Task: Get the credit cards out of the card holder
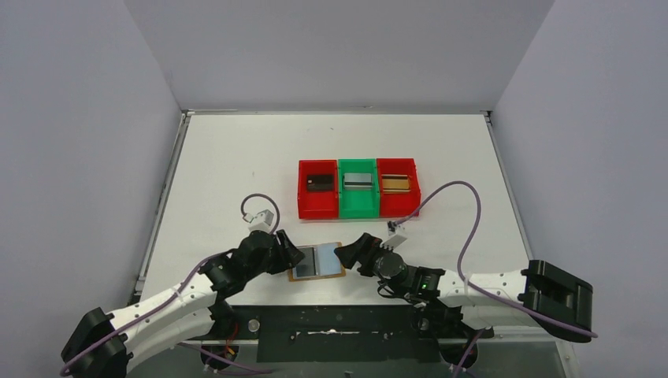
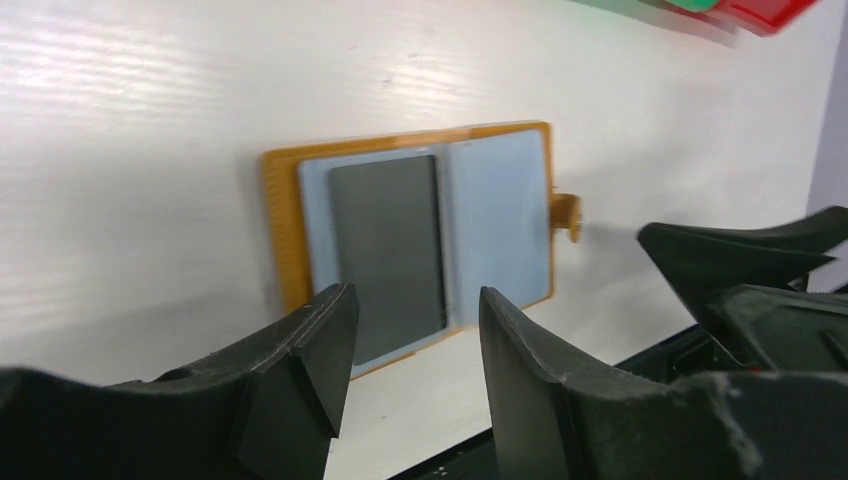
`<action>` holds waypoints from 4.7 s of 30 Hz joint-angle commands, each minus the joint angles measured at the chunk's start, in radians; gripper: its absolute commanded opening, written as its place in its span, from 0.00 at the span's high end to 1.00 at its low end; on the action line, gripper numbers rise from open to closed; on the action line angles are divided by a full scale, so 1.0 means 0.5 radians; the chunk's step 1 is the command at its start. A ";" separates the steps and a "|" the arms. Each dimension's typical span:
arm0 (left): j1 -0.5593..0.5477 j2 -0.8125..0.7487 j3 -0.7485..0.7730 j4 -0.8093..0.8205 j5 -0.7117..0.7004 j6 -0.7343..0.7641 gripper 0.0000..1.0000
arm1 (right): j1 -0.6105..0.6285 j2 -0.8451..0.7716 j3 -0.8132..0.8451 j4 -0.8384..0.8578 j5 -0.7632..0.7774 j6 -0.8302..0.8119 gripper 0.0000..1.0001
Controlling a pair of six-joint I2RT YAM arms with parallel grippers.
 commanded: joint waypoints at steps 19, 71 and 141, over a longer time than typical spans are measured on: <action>0.169 -0.456 -0.160 -0.255 -0.024 -0.113 0.49 | -0.017 1.052 0.860 -0.021 -0.337 0.102 0.46; 0.184 0.167 -0.129 0.214 0.427 0.129 0.84 | -0.131 1.130 0.595 0.555 -0.758 0.159 0.80; 0.142 0.539 0.031 0.303 0.448 0.268 0.60 | -0.261 1.304 0.371 0.677 -0.758 0.486 0.86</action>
